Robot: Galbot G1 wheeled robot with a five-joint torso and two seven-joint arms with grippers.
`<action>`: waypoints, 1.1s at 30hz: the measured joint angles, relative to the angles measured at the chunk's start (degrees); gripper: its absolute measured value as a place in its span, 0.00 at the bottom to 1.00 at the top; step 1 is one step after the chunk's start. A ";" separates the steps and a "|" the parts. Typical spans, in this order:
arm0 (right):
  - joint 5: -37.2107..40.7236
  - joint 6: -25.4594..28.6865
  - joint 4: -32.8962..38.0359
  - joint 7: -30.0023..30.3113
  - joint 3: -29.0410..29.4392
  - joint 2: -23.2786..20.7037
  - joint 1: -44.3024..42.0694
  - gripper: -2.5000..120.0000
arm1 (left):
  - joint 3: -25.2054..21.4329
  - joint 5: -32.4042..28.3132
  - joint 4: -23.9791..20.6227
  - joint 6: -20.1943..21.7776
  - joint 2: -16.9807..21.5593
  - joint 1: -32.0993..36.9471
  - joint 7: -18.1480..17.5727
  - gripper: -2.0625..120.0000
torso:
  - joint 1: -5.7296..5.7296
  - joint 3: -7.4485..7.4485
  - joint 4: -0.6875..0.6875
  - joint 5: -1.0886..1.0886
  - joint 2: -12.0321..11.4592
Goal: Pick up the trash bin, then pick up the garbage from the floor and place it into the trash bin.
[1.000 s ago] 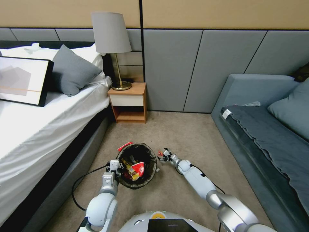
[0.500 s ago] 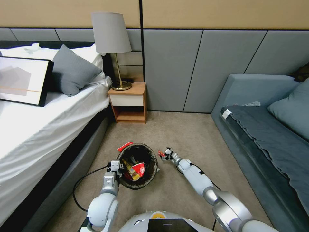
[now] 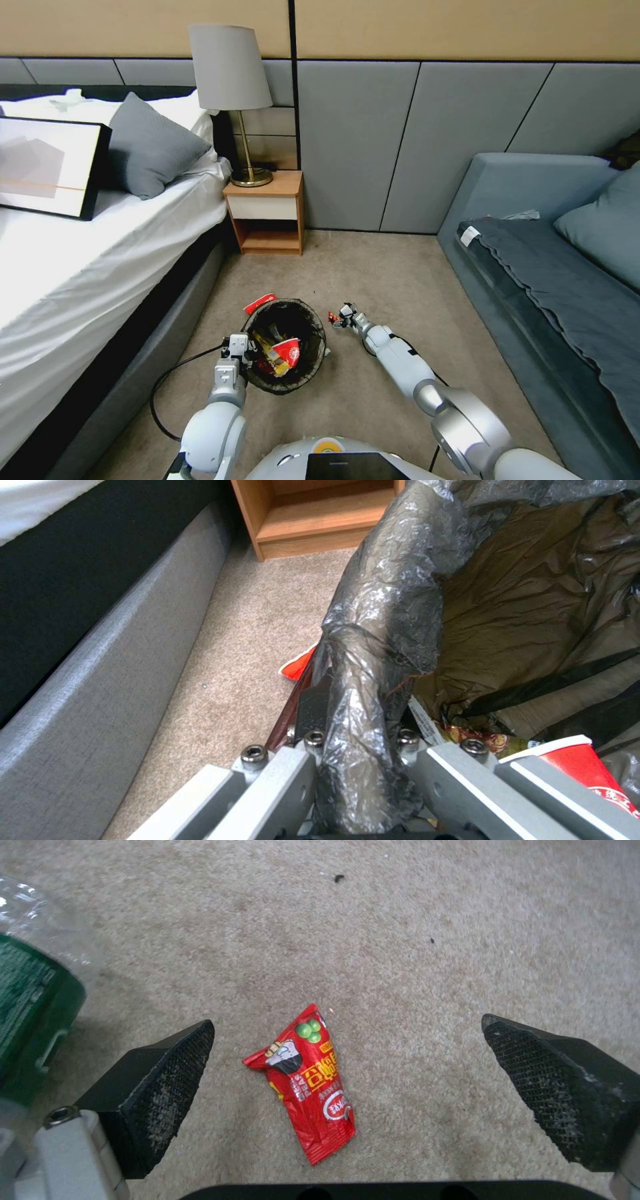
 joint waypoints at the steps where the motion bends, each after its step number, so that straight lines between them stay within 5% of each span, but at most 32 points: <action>1: 0.07 -0.24 -0.09 0.02 0.10 0.14 0.08 0.84 | 0.00 0.06 0.00 -0.01 -0.03 0.03 -0.01 0.02 | 0.00 0.00 0.00 0.00 0.00; 33: 1.26 -10.50 -4.09 2.58 4.27 4.15 2.19 0.84 | 0.70 1.67 0.65 -0.48 -1.29 0.61 -0.12 0.02 | 0.00 -0.01 0.00 0.00 0.00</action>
